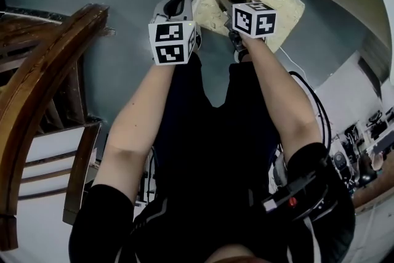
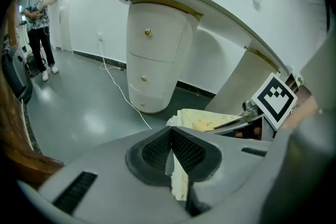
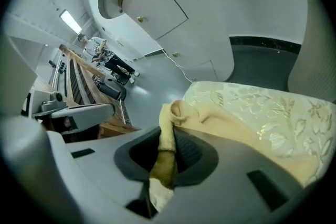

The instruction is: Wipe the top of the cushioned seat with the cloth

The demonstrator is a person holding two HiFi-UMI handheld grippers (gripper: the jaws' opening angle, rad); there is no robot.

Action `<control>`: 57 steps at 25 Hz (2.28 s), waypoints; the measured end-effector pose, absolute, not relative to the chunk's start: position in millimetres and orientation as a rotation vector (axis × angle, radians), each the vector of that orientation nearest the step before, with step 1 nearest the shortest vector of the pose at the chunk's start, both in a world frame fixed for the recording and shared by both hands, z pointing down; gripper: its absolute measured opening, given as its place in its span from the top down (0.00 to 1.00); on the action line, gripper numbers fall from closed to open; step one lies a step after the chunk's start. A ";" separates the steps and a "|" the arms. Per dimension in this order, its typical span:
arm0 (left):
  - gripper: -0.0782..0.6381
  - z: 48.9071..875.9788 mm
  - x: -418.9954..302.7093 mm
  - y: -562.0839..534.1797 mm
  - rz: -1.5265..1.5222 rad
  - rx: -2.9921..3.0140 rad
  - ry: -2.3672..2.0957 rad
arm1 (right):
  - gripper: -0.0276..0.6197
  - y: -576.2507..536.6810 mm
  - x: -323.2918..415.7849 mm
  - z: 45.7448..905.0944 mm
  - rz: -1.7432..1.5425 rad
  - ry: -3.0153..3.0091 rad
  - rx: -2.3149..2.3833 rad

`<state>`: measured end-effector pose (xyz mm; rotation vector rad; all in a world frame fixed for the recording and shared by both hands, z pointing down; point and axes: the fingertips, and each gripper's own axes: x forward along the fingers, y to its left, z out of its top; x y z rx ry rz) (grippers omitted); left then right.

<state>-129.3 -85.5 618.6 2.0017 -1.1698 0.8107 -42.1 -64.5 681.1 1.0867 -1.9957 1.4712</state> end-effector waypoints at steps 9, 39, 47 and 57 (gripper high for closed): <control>0.88 604.3 -133.2 -83.0 0.803 2.008 -1.209 | 0.86 -79.7 -84.1 657.5 1.428 -2.118 0.921; 0.88 592.4 90.3 -60.7 0.891 2.281 -0.872 | 0.86 -9.2 253.0 668.8 1.510 -1.857 1.524; 0.88 618.1 35.5 -60.4 0.893 2.187 -0.922 | 0.86 -17.2 222.3 688.7 1.505 -1.718 1.589; 0.88 617.6 -5.3 -69.7 0.870 2.168 -0.943 | 0.86 -51.9 158.4 685.3 1.459 -1.791 1.488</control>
